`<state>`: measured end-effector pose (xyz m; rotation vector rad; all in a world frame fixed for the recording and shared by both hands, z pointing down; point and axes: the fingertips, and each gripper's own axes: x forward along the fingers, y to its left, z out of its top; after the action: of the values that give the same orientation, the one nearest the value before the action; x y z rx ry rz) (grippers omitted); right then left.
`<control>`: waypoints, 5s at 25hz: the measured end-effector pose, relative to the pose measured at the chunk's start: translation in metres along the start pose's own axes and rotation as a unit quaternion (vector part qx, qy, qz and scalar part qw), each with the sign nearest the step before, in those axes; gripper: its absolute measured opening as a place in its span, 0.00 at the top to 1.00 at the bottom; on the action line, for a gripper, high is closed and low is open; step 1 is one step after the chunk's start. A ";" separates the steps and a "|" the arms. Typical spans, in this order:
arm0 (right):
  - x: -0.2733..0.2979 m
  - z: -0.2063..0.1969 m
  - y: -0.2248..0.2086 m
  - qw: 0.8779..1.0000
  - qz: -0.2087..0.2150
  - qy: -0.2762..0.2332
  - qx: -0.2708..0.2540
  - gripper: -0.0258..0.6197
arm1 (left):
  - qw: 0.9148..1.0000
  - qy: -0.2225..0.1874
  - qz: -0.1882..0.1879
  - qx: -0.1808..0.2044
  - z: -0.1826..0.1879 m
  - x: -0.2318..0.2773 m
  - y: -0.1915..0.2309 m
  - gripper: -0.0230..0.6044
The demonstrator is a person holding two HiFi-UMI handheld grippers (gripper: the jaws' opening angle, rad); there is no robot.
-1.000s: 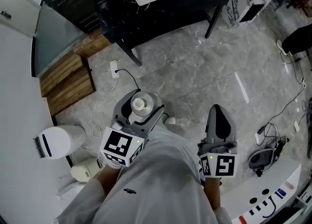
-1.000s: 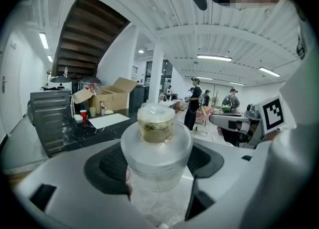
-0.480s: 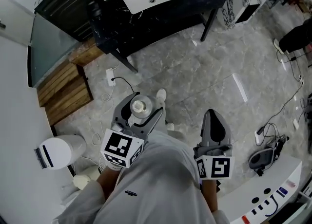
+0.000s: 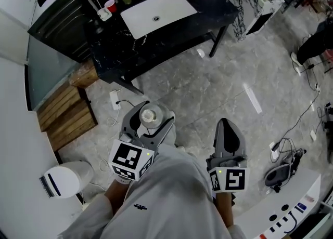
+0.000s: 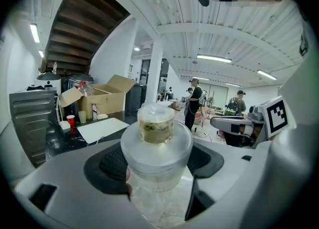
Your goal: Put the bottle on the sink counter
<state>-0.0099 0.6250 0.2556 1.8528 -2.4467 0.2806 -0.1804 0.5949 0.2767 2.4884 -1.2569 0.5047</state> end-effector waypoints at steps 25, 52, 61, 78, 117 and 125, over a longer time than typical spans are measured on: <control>0.186 0.029 -0.010 0.998 -0.067 0.002 -0.014 0.94 | 0.997 -0.006 -0.069 0.020 0.081 0.128 0.144 0.43; 0.400 0.067 -0.178 1.000 0.000 0.007 0.014 0.94 | 0.999 0.018 -0.034 0.012 0.188 0.356 0.180 0.43; 0.487 0.094 -0.256 0.999 0.044 0.012 0.012 0.94 | 1.000 0.015 0.005 -0.002 0.247 0.445 0.194 0.43; 0.613 0.107 -0.346 0.991 0.129 0.025 0.008 0.94 | 0.996 0.030 0.076 -0.035 0.292 0.559 0.217 0.43; 0.819 0.078 -0.362 0.990 0.136 0.045 0.006 0.94 | 0.995 0.034 0.081 -0.046 0.313 0.738 0.355 0.43; 0.865 0.050 -0.363 0.988 0.140 0.065 0.011 0.94 | 0.995 0.040 0.081 -0.043 0.311 0.784 0.390 0.43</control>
<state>0.1022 -0.2994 0.3811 1.4429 -2.6164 0.4280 -0.0113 -0.3120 0.3884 2.2845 -1.4258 0.5717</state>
